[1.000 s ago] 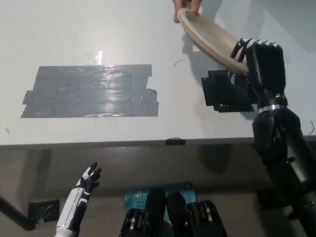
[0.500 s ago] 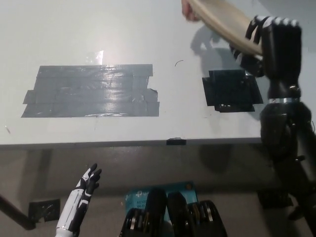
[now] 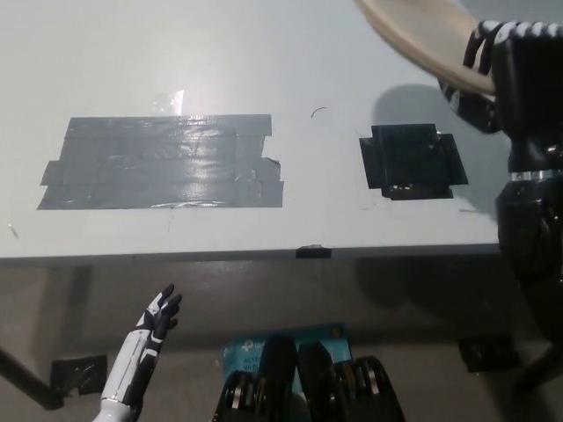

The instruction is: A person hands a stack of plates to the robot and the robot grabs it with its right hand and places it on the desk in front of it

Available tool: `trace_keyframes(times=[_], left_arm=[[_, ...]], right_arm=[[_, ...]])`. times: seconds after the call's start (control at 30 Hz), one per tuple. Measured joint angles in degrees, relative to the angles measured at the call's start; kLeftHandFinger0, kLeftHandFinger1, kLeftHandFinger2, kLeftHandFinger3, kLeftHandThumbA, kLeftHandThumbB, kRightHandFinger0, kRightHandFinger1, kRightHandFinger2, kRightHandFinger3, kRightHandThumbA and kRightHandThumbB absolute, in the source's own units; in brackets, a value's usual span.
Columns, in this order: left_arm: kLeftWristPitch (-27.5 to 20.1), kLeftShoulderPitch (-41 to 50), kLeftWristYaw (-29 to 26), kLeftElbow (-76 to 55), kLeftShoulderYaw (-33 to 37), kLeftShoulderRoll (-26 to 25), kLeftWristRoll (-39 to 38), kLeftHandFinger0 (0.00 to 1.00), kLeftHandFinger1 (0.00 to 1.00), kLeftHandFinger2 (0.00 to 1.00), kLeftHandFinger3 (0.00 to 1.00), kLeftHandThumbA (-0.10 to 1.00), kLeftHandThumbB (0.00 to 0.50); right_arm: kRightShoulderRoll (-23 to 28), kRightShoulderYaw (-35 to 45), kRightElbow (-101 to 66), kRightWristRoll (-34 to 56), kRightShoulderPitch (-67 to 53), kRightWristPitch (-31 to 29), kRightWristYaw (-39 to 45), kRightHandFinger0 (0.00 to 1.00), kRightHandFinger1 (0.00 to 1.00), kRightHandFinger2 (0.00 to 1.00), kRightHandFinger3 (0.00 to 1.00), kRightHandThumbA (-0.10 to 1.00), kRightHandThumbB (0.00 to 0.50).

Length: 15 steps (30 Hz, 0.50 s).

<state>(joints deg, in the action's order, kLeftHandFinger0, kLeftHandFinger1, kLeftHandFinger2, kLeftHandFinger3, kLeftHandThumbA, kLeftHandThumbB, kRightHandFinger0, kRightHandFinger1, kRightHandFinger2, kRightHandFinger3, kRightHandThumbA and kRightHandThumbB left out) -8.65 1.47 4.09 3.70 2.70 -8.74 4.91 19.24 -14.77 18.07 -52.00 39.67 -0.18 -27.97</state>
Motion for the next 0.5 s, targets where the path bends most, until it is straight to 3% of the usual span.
trace_keyframes(times=[0.17, 0.3, 0.47, 0.5], left_arm=[[0.01, -0.45, 0.11, 0.00, 0.00, -0.18, 0.05, 1.00, 1.00, 1.00, 1.00, 1.00, 0.222], [0.01, -0.75, 0.14, 0.01, 0.01, -0.19, 0.09, 1.00, 1.00, 1.00, 1.00, 1.00, 0.241], [0.02, -0.83, 0.32, 0.01, 0.00, -0.20, 0.09, 1.00, 1.00, 1.00, 1.00, 1.00, 0.230], [0.02, -0.83, 0.33, 0.01, 0.00, -0.20, 0.09, 1.00, 1.00, 1.00, 1.00, 1.00, 0.229]], right_arm=[[0.36, -4.12, 11.17, -1.22, -0.12, -0.85, -0.55, 0.00, 0.00, 0.04, 0.01, 0.61, 0.032], [0.37, -6.76, 17.38, -1.87, -0.13, -1.22, -0.83, 0.00, 0.00, 0.04, 0.02, 0.61, 0.025], [0.37, -8.62, 22.04, -2.33, 0.68, -2.55, -3.42, 0.00, 0.00, 0.07, 0.03, 0.61, 0.016], [0.37, -8.68, 22.19, -2.38, 0.74, -2.60, -3.54, 0.00, 0.00, 0.10, 0.05, 0.62, 0.039]])
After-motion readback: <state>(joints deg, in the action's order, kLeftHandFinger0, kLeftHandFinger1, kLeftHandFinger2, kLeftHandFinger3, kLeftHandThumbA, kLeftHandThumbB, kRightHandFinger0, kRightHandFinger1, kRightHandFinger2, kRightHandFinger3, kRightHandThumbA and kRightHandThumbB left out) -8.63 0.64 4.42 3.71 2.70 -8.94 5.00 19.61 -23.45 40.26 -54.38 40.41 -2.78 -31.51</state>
